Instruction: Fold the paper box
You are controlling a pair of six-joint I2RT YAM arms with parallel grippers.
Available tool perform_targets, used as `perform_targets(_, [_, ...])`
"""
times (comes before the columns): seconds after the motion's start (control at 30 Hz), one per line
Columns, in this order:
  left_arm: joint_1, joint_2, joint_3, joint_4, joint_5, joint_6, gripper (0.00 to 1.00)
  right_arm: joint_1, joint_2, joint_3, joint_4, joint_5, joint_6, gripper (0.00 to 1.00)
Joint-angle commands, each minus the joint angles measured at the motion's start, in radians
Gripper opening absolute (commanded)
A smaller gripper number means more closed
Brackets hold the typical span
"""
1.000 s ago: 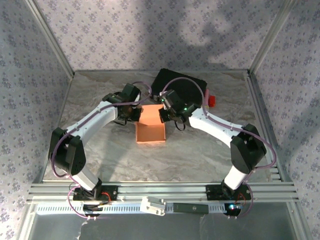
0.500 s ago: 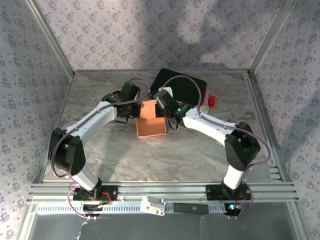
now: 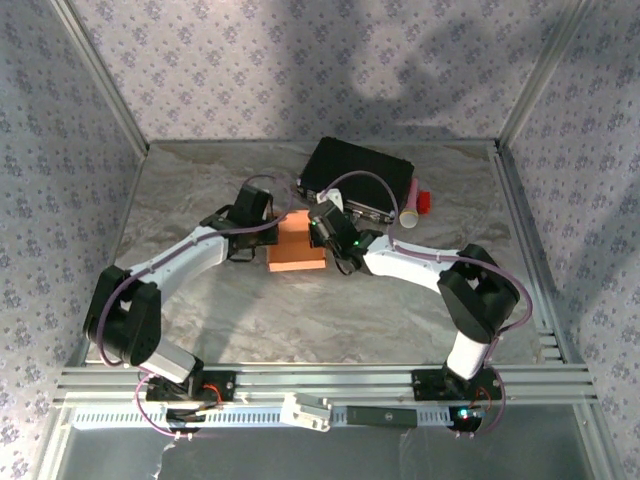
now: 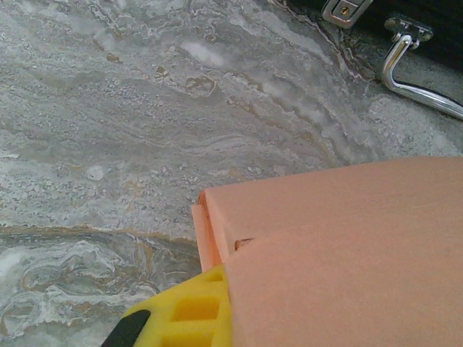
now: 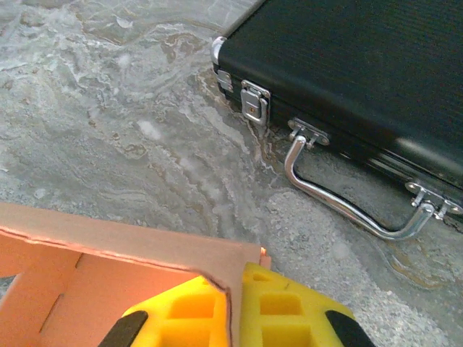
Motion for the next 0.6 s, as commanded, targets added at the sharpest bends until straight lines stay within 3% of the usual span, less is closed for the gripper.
perform_targets(0.0, [-0.037,-0.050,-0.019,0.206,0.120,0.000,0.02,0.050,0.001,-0.032,0.143,-0.097,-0.053,0.00])
perform_targets(0.57, [-0.119,-0.174,-0.202,0.302,0.045,-0.013,0.02,0.143,-0.033,-0.194,0.272,0.031,-0.101,0.00])
